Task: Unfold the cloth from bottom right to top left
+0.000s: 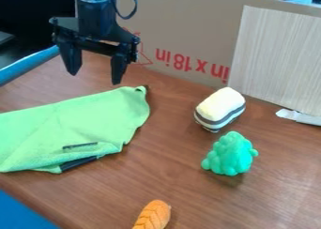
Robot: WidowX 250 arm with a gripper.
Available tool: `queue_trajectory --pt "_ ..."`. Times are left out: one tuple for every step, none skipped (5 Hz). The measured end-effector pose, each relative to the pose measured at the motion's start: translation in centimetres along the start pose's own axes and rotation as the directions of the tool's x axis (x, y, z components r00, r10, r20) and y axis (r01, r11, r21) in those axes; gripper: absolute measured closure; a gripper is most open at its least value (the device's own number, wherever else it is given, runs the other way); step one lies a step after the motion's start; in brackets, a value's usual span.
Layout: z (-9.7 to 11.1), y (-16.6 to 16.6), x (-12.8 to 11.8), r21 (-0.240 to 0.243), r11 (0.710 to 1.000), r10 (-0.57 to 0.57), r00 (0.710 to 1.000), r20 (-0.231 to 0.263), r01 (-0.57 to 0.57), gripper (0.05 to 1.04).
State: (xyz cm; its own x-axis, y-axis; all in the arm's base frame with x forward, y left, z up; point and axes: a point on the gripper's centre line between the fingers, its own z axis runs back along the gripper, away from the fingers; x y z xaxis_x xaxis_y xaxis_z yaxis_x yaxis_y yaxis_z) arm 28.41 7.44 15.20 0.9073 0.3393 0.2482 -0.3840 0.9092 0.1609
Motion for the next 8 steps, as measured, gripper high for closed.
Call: queue_trajectory --pt "-0.7 -0.2 -0.2 -0.004 1.0 -0.009 1.0 -0.023 0.009 0.083" --pt "-1.4 0.3 -0.2 -0.065 0.993 -0.1 0.995 -0.021 0.098 0.083" --pt "-3.0 0.8 -0.1 -0.124 0.97 -0.213 0.977 -0.028 0.208 0.083" --pt "-5.3 1.8 -0.6 -0.223 0.918 -0.35 0.935 -0.059 0.329 0.083" --pt "-6.6 2.5 -0.8 -0.33 0.839 -0.473 0.88 -0.048 0.433 0.083" --pt "-6.7 2.9 -1.2 -0.373 0.767 -0.565 0.825 -0.006 0.523 0.083" --pt "-7.4 2.6 -2.4 -0.402 0.696 -0.64 0.768 0.028 0.595 0.083" --pt "-8.0 2.3 -3.4 -0.416 0.647 -0.686 0.726 0.048 0.639 0.083"
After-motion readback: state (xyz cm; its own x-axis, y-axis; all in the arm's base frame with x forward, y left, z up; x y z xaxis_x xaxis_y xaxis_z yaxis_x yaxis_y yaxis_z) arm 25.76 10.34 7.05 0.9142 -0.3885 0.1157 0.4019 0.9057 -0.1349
